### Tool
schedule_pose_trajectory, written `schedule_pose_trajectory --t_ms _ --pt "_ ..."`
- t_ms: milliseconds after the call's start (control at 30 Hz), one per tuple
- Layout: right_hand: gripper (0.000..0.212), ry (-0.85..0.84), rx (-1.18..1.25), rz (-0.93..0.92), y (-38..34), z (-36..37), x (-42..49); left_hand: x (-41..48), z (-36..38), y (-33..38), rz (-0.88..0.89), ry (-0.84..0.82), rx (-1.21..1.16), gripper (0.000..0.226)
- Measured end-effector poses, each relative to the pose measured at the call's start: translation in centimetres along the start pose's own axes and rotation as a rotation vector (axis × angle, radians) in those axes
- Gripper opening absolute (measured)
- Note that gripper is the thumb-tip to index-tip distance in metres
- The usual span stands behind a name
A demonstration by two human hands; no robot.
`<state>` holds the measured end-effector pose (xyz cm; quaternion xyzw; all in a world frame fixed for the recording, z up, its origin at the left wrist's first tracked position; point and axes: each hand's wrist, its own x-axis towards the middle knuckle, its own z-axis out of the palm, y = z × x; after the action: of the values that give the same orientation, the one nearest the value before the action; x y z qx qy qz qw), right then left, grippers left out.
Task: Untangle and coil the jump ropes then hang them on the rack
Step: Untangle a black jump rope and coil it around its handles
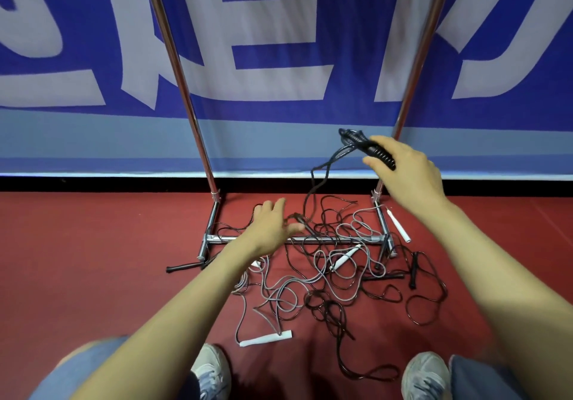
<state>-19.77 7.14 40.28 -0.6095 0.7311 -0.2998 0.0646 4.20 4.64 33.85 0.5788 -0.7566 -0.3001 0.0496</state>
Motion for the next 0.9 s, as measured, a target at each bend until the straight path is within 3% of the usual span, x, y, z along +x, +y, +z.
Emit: schedule_pose_trajectory --t_ms 67,100,200,300,467,633,800,900 --pt "0.045 -0.046 -0.083 -0.064 -0.5 0.2 -0.4 -0.7 -0.5 1.4 0.088 0.038 -0.23 0.101" --pt "0.046 -0.069 -0.126 -0.093 -0.9 0.3 -0.6 -1.0 -0.8 2.3 0.148 0.09 -0.305 0.104" --pt "0.049 -0.129 -0.225 -0.198 -1.7 0.9 -1.1 -1.3 -1.8 4.5 0.319 0.288 -0.394 0.076" --pt "0.051 -0.137 -0.235 -0.269 -1.8 1.4 -1.5 -1.3 -2.2 5.4 0.278 0.328 -0.546 0.043" --pt "0.05 -0.127 -0.244 -0.29 -1.6 1.5 -1.6 -1.2 -2.0 5.9 0.235 0.109 -0.903 0.025" --pt "0.049 -0.09 -0.231 -0.266 -1.9 1.4 -1.5 -1.6 -1.6 6.6 0.251 -0.097 -1.13 0.03" --pt "0.047 -0.052 -0.195 -0.235 -1.7 1.1 -1.4 -1.8 -1.7 6.3 0.057 -0.308 -1.346 0.032" --pt "0.048 -0.052 -0.159 -0.237 -1.7 1.2 -1.4 -1.6 -1.5 6.0 -0.011 -0.293 -1.454 0.025"
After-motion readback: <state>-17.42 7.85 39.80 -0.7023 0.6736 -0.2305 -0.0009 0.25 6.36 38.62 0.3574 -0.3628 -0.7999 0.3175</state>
